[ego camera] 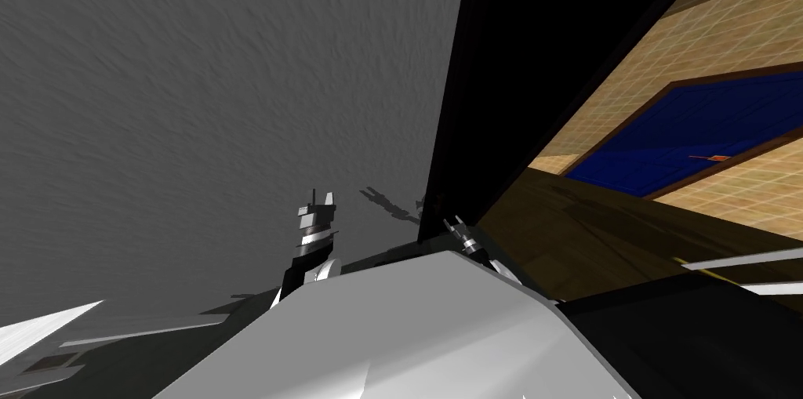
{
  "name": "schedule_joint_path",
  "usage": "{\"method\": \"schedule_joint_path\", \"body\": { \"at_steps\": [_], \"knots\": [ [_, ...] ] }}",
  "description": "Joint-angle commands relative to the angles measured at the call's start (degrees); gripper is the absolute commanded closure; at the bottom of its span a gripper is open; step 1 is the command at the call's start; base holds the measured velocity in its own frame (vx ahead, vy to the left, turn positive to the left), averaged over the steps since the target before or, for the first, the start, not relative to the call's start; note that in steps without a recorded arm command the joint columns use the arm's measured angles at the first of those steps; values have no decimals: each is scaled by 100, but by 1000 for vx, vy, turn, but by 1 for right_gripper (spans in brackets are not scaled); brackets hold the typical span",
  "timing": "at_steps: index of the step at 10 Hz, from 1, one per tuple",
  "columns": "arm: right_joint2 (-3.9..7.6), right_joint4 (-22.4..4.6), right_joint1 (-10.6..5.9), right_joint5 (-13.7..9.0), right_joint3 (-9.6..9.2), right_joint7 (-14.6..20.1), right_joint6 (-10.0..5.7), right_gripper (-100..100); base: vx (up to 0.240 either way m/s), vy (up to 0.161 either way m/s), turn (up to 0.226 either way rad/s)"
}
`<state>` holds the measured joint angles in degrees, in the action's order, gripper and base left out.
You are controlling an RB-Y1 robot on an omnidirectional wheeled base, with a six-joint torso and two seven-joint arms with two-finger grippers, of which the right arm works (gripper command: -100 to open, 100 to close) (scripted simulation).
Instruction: Pull the door open
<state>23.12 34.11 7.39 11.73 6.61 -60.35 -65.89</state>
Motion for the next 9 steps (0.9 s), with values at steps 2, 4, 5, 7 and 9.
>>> {"method": "schedule_joint_path", "body": {
  "at_steps": [2,4,5,7,9],
  "knots": [
    [-38,14,-53,-14,23,-38,86,-100,170,8,37],
    [-70,-3,-122,-29,47,-73,159,-100,204,-3,48],
    [-82,-9,-148,-35,56,-86,186,-100,170,-15,71],
    [-78,16,-125,-30,49,-77,177,100,2,-12,16],
    [-78,16,-125,-30,49,-77,177,100,-18,7,-8]
  ]
}}
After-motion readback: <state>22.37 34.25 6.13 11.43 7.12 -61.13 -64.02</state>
